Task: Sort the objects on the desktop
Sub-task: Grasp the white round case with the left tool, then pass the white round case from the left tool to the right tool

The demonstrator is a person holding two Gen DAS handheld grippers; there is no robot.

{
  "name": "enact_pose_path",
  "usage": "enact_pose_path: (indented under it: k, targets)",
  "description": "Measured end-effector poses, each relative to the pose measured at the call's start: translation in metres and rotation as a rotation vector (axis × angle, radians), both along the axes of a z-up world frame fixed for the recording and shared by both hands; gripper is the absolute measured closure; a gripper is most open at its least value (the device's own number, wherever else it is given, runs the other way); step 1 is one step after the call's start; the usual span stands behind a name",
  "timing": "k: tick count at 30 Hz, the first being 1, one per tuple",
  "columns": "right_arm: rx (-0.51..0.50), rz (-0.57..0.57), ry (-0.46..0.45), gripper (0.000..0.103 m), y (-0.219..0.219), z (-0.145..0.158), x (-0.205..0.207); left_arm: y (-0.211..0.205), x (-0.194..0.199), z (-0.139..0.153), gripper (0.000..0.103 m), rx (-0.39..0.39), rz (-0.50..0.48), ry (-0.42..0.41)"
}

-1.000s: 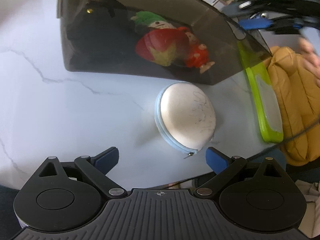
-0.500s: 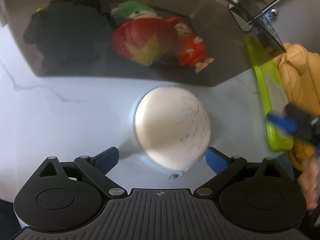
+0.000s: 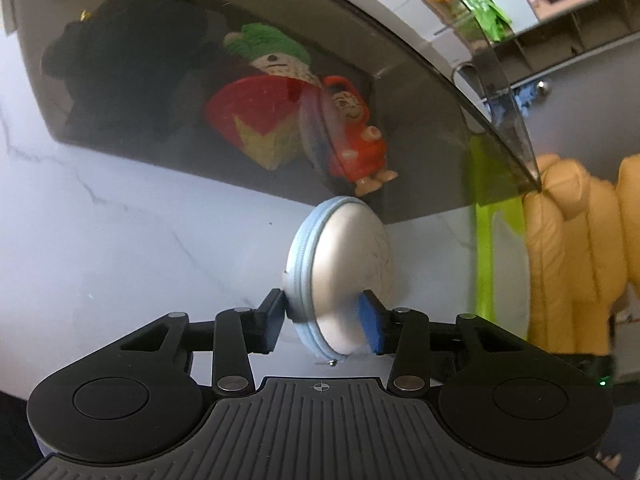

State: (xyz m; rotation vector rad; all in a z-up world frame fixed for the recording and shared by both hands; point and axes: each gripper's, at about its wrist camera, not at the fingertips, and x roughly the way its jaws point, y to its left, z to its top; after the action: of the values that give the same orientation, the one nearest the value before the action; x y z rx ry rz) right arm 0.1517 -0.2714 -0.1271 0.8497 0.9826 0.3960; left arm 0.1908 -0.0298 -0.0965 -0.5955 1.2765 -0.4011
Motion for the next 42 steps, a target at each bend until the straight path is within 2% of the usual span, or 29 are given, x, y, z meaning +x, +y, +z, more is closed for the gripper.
enact_pose_path:
  k: [3, 6, 9, 11, 13, 15, 18, 22, 23, 26, 30, 32, 34, 38, 39, 40, 42]
  targets:
    - [-0.028, -0.025, -0.055, 0.025, 0.01, -0.004, 0.004, 0.003, 0.003, -0.001, 0.064, -0.061, 0.01, 0.026]
    - [-0.073, -0.011, -0.112, 0.024, 0.015, -0.005, 0.01, 0.0, 0.005, -0.002, 0.064, -0.066, 0.007, 0.028]
    - [-0.001, -0.024, -0.093, 0.026, 0.011, -0.012, 0.021, -0.002, 0.006, -0.006, 0.063, -0.072, 0.011, 0.036]
    - [-0.003, -0.051, -0.079, 0.038, 0.01, -0.013, 0.021, -0.003, 0.006, -0.01, 0.06, -0.062, 0.025, 0.044]
    - [-0.022, -0.053, -0.087, 0.055, 0.009, -0.013, 0.016, -0.001, 0.007, -0.013, 0.058, -0.062, 0.044, 0.055]
    - [-0.015, -0.048, -0.089, 0.058, 0.007, -0.012, 0.011, 0.003, 0.008, -0.015, 0.058, -0.075, 0.063, 0.063]
    - [-0.013, -0.001, -0.074, 0.055, 0.007, -0.013, 0.008, 0.007, 0.008, -0.019, 0.06, -0.106, 0.092, 0.091]
    - [0.008, -0.033, -0.046, 0.046, 0.003, -0.014, -0.004, 0.015, 0.009, -0.034, 0.066, -0.263, 0.164, 0.215]
    - [0.024, -0.053, -0.035, 0.045, 0.0, -0.014, -0.007, 0.019, 0.008, -0.037, 0.066, -0.278, 0.181, 0.229]
    - [0.155, -0.114, 0.035, 0.035, -0.007, -0.019, -0.02, 0.018, 0.004, -0.037, 0.067, -0.289, 0.221, 0.231]
    - [0.334, -0.221, 0.178, 0.034, 0.0, -0.038, -0.03, 0.013, 0.004, -0.036, 0.069, -0.339, 0.244, 0.239]
    - [0.395, -0.273, 0.222, 0.036, 0.008, -0.049, -0.03, 0.007, 0.004, -0.034, 0.067, -0.322, 0.24, 0.228]
    - [0.393, -0.314, 0.201, 0.035, 0.014, -0.049, -0.024, 0.012, 0.003, -0.032, 0.069, -0.304, 0.251, 0.21]
    - [0.322, -0.469, 0.18, 0.036, 0.013, -0.046, -0.018, 0.021, 0.0, -0.036, 0.069, -0.296, 0.258, 0.212]
    - [0.331, -0.49, 0.188, 0.041, 0.01, -0.047, -0.016, 0.023, -0.001, -0.037, 0.069, -0.291, 0.26, 0.205]
    - [0.323, -0.46, 0.186, 0.056, 0.009, -0.045, -0.013, 0.027, -0.002, -0.035, 0.068, -0.278, 0.261, 0.19]
    - [0.303, -0.4, 0.18, 0.061, 0.007, -0.041, -0.007, 0.034, -0.004, -0.027, 0.059, -0.235, 0.242, 0.145]
